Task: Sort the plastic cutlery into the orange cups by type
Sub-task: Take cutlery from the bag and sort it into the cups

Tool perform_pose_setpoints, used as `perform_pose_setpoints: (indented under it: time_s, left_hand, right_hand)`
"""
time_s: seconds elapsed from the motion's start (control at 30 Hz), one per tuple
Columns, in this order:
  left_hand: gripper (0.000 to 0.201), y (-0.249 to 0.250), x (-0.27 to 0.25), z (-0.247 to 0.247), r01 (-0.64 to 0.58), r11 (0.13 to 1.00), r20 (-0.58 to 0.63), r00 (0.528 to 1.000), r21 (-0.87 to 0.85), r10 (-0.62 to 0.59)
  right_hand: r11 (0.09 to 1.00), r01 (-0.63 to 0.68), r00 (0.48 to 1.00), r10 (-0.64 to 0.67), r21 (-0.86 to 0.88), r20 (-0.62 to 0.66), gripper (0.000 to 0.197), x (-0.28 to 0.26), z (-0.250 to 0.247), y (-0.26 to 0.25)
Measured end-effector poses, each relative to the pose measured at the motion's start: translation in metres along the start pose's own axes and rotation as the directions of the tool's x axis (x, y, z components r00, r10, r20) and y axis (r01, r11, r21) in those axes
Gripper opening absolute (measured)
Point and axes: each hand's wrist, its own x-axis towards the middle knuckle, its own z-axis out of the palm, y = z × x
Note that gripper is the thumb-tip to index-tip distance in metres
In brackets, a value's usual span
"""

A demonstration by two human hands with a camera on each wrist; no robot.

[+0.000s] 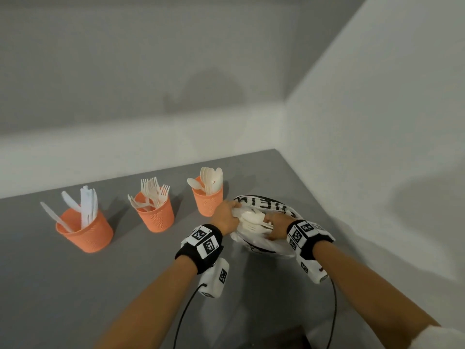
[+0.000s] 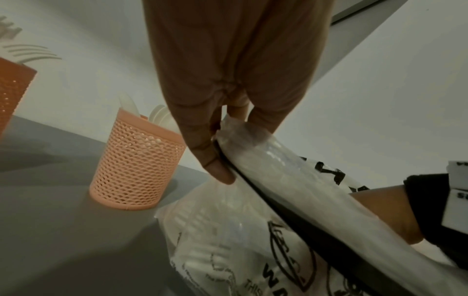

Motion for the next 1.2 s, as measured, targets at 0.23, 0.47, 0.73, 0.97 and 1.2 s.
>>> perform_pose_setpoints:
  time_s: [0.23,0.47,0.73,0.97,1.2]
  left_hand:
    - [0.046,-0.004,0.002,-0.003,0.021,1.0,0.02,1.0,-0.022,-0.02]
    - [0.044,0.001,0.006,-0.003,0.049,0.997,0.034,0.998,-0.064,-0.047]
    - [0.044,0.003,0.007,-0.005,0.058,0.994,0.031,0.998,-0.091,-0.055]
    - [0.044,0.006,0.002,-0.002,0.039,0.998,0.039,0.999,-0.047,-0.037]
    - [0.045,0.009,-0.005,-0.001,0.043,0.998,0.038,0.998,-0.045,-0.041]
  right_hand:
    - [0.986,0.027,0.999,-0.034,0.165,0.042,0.058,-0.006,0.002,-0.002]
    - [0.939,0.009,0.999,-0.025,0.345,0.043,0.071,-0.009,-0.007,0.006]
    - [0.966,0.02,0.999,-0.028,0.259,0.025,0.06,-0.007,-0.01,0.007]
    - [0.985,-0.057,0.998,0.053,0.162,0.025,0.026,-0.005,-0.003,0.012]
    - [0.99,0.013,1.0,-0.014,0.141,0.004,0.065,-0.014,-0.007,0.005]
